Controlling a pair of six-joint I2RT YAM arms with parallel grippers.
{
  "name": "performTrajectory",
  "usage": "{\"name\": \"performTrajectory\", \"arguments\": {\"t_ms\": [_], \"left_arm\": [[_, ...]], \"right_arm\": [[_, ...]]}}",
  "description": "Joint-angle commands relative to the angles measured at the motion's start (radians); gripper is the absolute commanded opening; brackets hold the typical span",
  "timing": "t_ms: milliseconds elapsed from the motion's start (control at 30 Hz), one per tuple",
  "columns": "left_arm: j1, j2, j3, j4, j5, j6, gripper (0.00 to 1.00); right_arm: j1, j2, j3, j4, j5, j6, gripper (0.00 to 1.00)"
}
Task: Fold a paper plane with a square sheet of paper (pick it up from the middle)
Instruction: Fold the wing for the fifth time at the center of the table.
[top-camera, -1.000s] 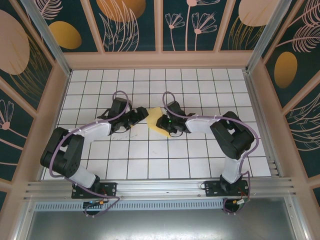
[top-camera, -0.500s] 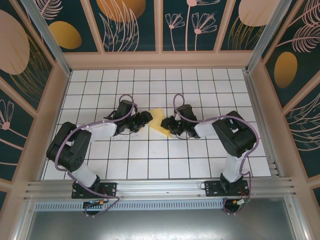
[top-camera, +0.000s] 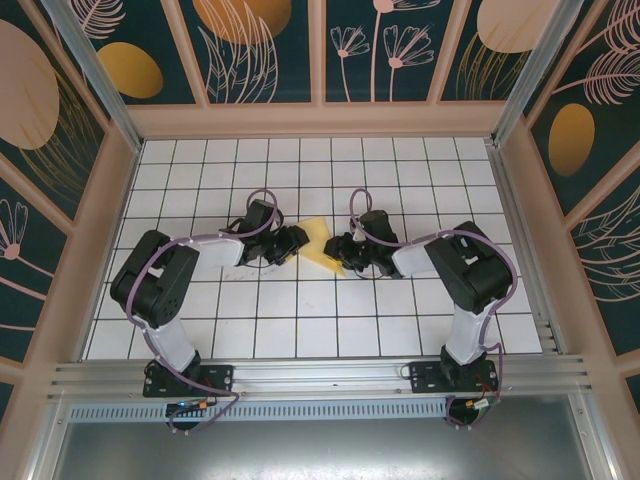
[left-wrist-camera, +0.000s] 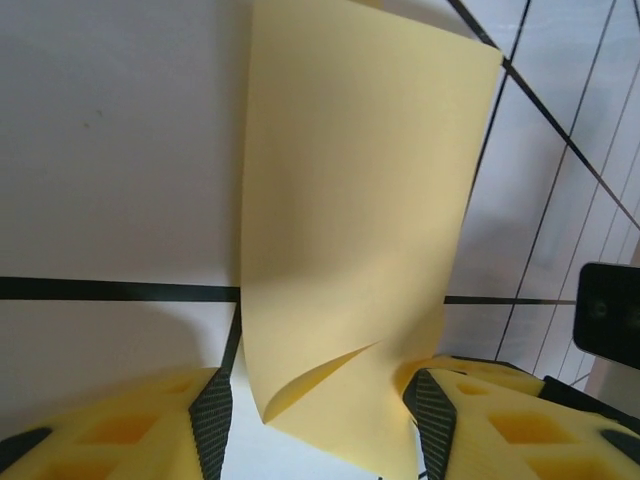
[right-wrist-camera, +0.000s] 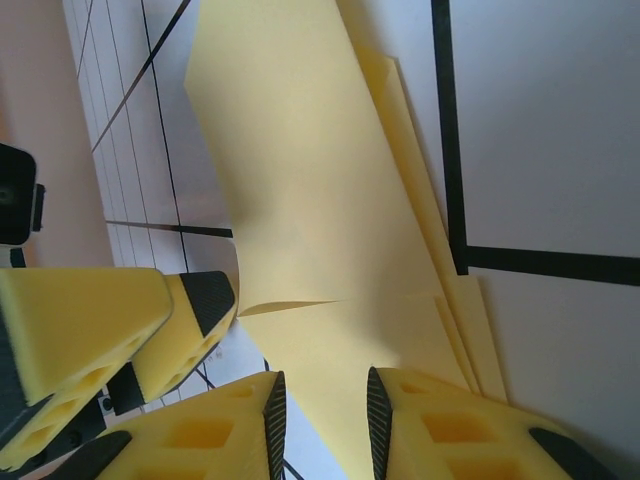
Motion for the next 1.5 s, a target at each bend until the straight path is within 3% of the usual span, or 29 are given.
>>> {"name": "performTrajectory", "arguments": {"t_ms": [0,167,367,500,633,767,933,1033,1233,1467], "left_arm": [[-0.006,0.022,0.026,-0.047,0.0,-0.021,0.55],[-0.011,0.042,0.037,-0.029,0.042,-0.022,0.52],[-0.011,0.048,0.039,0.012,0.09,-0.031,0.39],[-0.011,0.051,0.032,0.031,0.101,-0.035,0.38],[-0.011,0.065,0.02,0.063,0.121,-0.049,0.35],[-0.011,0.074,0.017,0.085,0.128,-0.058,0.27],[-0.011,0.074,0.023,0.096,0.133,-0.06,0.08],[-0.011,0.065,0.023,0.098,0.134,-0.066,0.0],[-0.012,0.054,0.031,0.09,0.136,-0.069,0.0],[-0.014,0.049,0.036,0.091,0.138,-0.082,0.0]], "right_arm": [[-0.006,0.042,-0.023,-0.062,0.009,-0.01,0.3],[-0.006,0.041,-0.023,-0.068,0.012,-0.015,0.3],[-0.006,0.042,-0.021,-0.077,0.02,-0.022,0.3],[-0.006,0.039,-0.021,-0.079,0.02,-0.033,0.3],[-0.006,0.018,-0.025,-0.06,0.029,-0.071,0.36],[-0.005,-0.016,-0.015,-0.054,0.028,-0.167,0.44],[-0.005,-0.065,0.009,-0.071,0.021,-0.29,0.5],[0.004,-0.135,0.005,-0.11,0.103,-0.385,0.52],[0.097,-0.249,-0.04,-0.179,0.37,-0.644,0.54],[0.194,-0.242,-0.039,-0.211,0.537,-0.771,0.53]]}}
